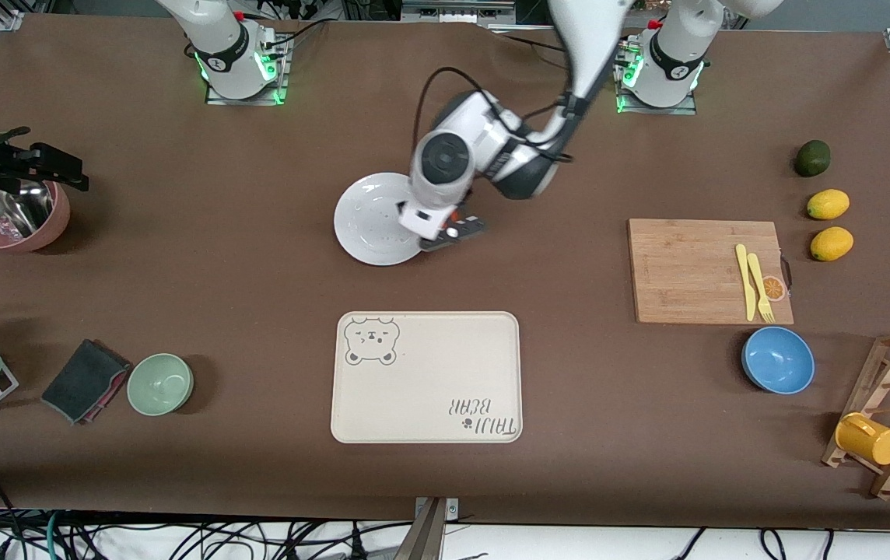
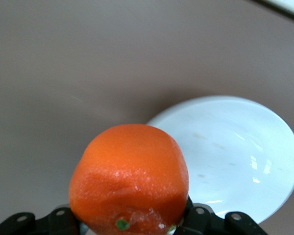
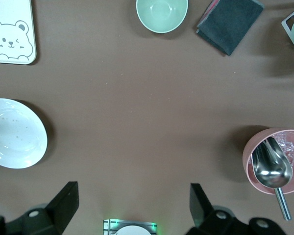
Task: Place orange and plate with both arms
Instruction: 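Carry the orange with the left gripper over the white plate, then lower the orange onto the plate and open the left gripper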
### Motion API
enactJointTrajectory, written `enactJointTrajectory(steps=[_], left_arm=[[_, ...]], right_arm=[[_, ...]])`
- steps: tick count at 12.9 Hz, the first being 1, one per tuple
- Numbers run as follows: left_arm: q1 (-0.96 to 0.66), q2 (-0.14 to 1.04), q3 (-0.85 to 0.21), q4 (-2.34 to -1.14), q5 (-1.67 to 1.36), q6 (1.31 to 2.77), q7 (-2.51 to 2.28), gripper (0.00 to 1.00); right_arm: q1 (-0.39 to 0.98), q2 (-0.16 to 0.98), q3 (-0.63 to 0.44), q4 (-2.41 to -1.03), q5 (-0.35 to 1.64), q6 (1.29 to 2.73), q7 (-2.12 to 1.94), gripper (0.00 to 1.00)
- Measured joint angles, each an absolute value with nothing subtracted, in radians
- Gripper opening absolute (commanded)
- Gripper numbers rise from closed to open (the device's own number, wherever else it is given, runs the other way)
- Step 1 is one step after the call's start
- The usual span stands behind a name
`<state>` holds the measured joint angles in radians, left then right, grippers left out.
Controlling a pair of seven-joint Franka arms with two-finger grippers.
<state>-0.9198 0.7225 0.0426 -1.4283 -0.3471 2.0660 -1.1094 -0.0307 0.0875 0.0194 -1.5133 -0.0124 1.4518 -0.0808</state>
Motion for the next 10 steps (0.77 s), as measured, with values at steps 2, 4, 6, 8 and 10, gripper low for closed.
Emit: enactJointTrajectory(steps=[2,4,6,8,10], left_arm=[[-1.017,0.795,0.043,-1.407,-0.347,2.208,-1.200,0.00],[-1.087,0.836,0.046,-1.397,-0.347,2.293,-1.260,0.20],[-1.105,0.859,0.054,-1.393,-0.347,2.321,-1.273,1.00],[-1.099,0.873,0.072,-1.391,-0.347,2.323,-1.272,1.00],[-1.095,0.871,0.105,-1.375,-0.347,2.292,-1.272,1.00]], right_arm=[[-0.031,0.088,0.018,-1.513,-0.012,1.452,-0.081,1.00],[-0.033,0.088,0.017,-1.513,-0.012,1.452,-0.081,1.00],[-0.035,0.088,0.016,-1.513,-0.012,1.452,-0.081,1.00],[-0.035,0.088,0.015,-1.513,-0.012,1.453,-0.081,1.00],[-0.036,0.088,0.013,-1.513,-0.012,1.461,-0.080,1.00]])
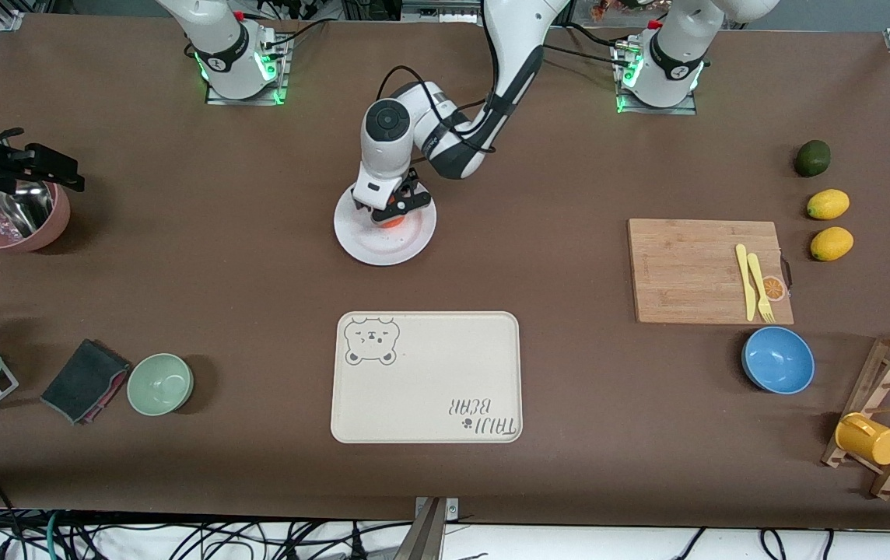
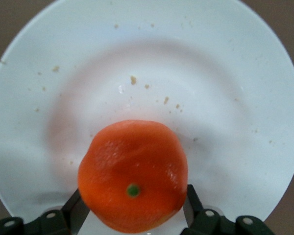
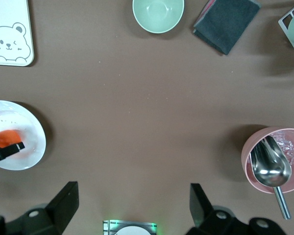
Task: Place orange and plate with both arms
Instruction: 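Lower the orange onto the plate and open the left gripper, then withdraw the left gripper while the right gripper reaches toward the plate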
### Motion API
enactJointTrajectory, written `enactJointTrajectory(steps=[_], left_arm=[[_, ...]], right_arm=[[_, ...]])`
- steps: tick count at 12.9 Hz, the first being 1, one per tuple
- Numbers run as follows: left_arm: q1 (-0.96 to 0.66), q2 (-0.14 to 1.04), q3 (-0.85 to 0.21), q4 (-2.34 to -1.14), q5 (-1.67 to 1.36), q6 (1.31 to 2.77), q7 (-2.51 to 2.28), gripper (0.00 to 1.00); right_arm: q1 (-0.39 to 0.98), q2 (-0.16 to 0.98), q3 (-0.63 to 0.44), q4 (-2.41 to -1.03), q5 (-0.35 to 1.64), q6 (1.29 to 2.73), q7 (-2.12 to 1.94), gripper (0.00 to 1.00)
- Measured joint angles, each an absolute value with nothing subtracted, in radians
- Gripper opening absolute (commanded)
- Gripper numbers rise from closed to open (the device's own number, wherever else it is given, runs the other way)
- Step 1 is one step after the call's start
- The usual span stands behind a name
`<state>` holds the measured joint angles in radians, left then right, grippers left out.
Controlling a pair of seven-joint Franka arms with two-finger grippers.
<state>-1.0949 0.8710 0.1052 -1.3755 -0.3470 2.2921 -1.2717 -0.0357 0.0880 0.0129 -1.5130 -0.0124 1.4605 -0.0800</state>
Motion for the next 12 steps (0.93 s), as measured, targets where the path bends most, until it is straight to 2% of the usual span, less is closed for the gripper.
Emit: enactJointTrajectory(steps=[2,6,12], left_arm=[[-1.091,0.842,0.150,-1.347,-0.346,2.199,-1.270,1.00],[-1.002,0.698,0.186,-1.331,-0.332,1.967,-1.166,1.00],[-0.652,0.586,0.193,-1.331,-0.330,1.700,-0.698,1.00]], right_arm=[[-0.038,0.093,0.011,-1.513,-0.002,1.474,-0.080,1.00],[-0.047,0.110,0.003,-1.513,0.024,1.482,-0.080,1.00],[-0.046,0.242,0.004,-1.516,0.001,1.467,-0.099,1.00]])
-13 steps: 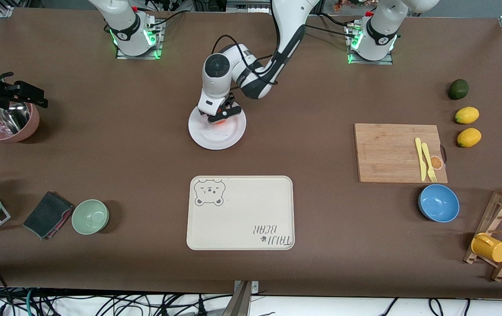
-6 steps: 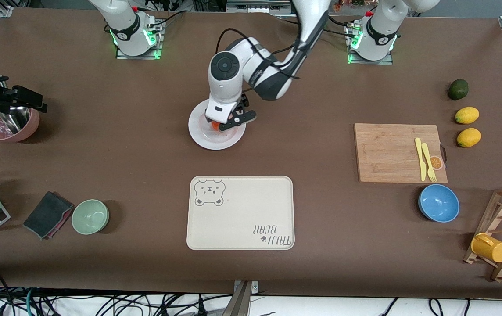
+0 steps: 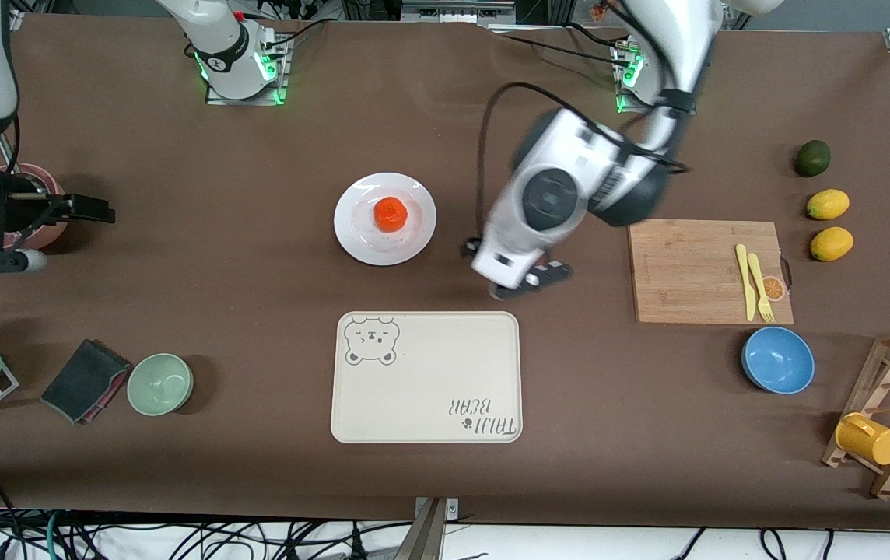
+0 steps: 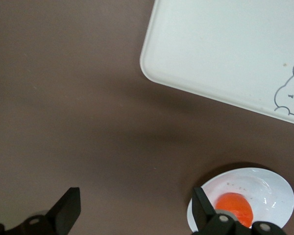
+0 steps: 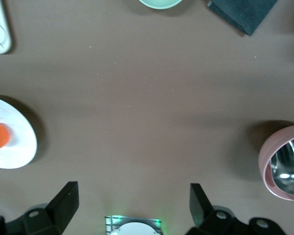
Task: Place orange and plate with both arms
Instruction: 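Withdraw the left gripper while the right gripper reaches toward the plate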
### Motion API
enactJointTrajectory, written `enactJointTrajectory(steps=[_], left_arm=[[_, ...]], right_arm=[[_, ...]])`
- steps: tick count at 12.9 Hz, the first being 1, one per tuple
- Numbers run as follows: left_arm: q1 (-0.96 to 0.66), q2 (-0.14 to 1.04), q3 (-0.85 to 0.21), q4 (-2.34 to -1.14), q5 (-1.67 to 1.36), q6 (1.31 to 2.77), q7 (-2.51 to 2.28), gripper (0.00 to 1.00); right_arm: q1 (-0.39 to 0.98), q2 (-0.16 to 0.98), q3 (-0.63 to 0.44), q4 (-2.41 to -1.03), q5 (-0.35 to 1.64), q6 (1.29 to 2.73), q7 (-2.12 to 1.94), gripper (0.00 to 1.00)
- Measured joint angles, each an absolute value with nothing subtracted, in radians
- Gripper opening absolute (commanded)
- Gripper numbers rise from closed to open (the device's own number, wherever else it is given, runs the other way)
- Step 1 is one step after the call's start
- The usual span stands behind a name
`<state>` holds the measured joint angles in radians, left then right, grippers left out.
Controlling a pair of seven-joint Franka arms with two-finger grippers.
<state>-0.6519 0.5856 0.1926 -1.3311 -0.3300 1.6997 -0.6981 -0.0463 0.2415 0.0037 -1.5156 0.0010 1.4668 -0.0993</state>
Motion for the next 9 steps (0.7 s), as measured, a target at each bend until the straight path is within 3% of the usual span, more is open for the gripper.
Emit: enactJointTrajectory(steps=[5,9], left_arm=[[-0.374,0.540,0.193,-1.332,-0.312,1.535,-0.277,1.00],[-0.222,0.515,0.191,-1.332,-0.228,1.505,-0.015,1.00]], right_arm=[[-0.029,0.241,0.013,-1.509,-0.005,1.445,-0.129,1.00],[-0.020,0.245,0.015,-1.537,0.058,1.482,-0.129,1.00]])
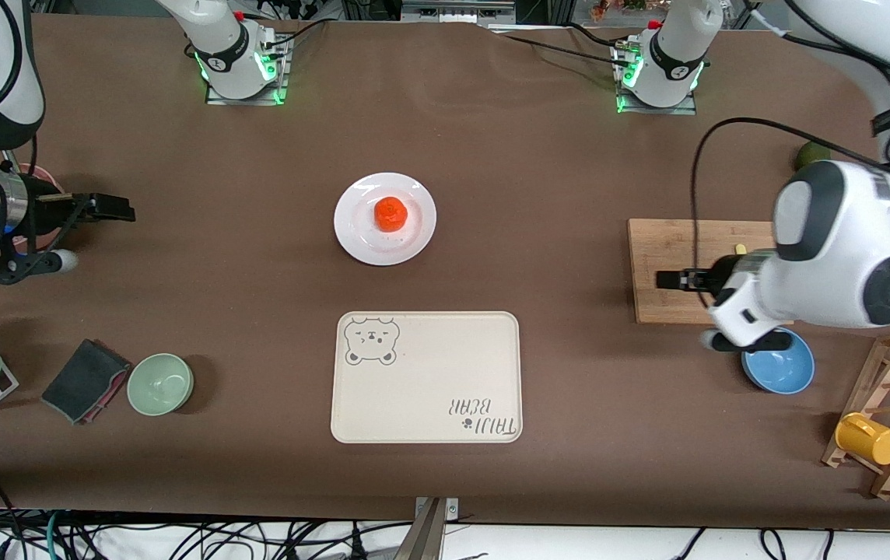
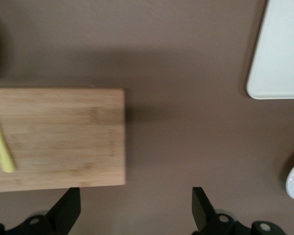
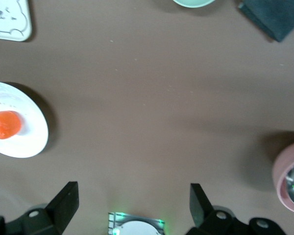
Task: Place orange and plate with both arms
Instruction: 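Withdraw the left gripper while the right gripper reaches toward the plate, then grasp the white plate rim with the right gripper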
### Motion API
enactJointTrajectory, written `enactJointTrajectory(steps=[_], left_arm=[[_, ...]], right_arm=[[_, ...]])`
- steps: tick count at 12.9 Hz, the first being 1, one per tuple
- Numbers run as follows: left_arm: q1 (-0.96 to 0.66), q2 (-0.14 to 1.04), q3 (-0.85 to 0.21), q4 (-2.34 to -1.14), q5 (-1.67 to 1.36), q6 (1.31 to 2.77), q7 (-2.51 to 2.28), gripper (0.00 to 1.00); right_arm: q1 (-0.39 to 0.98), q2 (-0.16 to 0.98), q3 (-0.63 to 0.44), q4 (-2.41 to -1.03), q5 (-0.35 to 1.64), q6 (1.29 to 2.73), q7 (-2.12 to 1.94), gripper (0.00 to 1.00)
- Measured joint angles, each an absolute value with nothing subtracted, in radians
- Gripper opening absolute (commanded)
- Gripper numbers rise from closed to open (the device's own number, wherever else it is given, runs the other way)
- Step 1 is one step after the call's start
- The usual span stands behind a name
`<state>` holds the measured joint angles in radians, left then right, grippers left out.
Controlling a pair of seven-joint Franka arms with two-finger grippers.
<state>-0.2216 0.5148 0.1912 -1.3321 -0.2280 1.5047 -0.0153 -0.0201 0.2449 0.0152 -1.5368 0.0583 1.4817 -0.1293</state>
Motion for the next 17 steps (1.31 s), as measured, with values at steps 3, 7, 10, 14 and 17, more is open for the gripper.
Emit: enactJointTrajectory(steps=[3,7,10,14,17], left_arm=[[-0.171,0.490,0.191,-1.332,-0.087,1.505,0.130,1.00],[-0.077,0.480,0.190,-1.291,-0.059,1.536,0.166,1.00],[-0.024,0.402,0.172,-1.320,-0.064,1.661,0.169,1.00],[-0.077,0.086,0.151,-1.601,-0.064,1.785,0.169,1.00],[-0.099,-0.017,0.142,-1.698,-0.064,1.706,0.167,1.00]], right_arm=[[-0.020,0.246,0.015,-1.596,0.174,1.522,-0.135,1.00],[-0.022,0.203,0.015,-1.859,0.401,1.733,-0.255,1.00],[-0.022,0.183,0.031,-2.061,0.594,1.886,-0.367,1.00],[-0.021,0.177,0.152,-2.264,0.787,2.114,-0.476,1.00],[-0.019,0.177,0.262,-2.357,0.946,2.268,-0.561,1.00]])
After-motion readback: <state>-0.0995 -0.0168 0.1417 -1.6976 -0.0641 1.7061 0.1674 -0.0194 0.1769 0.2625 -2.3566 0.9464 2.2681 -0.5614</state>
